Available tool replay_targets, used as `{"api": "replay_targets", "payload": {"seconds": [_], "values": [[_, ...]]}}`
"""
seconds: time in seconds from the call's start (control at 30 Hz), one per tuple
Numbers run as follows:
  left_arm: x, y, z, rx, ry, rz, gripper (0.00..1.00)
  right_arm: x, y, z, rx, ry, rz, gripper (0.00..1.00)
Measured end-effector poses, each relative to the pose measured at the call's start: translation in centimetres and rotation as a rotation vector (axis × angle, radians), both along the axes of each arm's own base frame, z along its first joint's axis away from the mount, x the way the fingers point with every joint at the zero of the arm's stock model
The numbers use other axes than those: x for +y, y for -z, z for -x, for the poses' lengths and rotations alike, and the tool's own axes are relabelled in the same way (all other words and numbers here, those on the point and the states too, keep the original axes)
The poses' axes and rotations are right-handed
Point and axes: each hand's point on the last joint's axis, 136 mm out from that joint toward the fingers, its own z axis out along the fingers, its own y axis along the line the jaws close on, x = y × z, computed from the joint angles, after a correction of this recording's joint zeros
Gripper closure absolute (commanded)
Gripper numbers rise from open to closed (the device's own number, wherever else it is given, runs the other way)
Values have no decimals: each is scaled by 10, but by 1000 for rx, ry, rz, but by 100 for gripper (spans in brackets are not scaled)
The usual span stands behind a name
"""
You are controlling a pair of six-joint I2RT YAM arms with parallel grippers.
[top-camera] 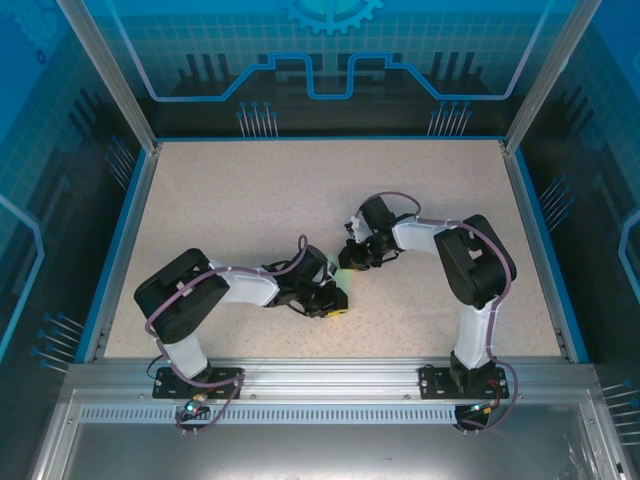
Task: Fold a paper plane with a square sheet of paper (fold left side to right side)
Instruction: Fold the wing for the fifth time at the center of the table.
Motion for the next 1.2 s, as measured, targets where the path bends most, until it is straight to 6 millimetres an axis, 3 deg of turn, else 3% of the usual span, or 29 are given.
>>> {"api": "replay_targets", "payload": {"seconds": [0.87,1.2], "values": [[-10,3,8,-58,-14,-1,80,0,1,2,22,-3,3,88],[-13,3,21,-66,-19,1,80,1,1,4,34,-5,1,88]]}}
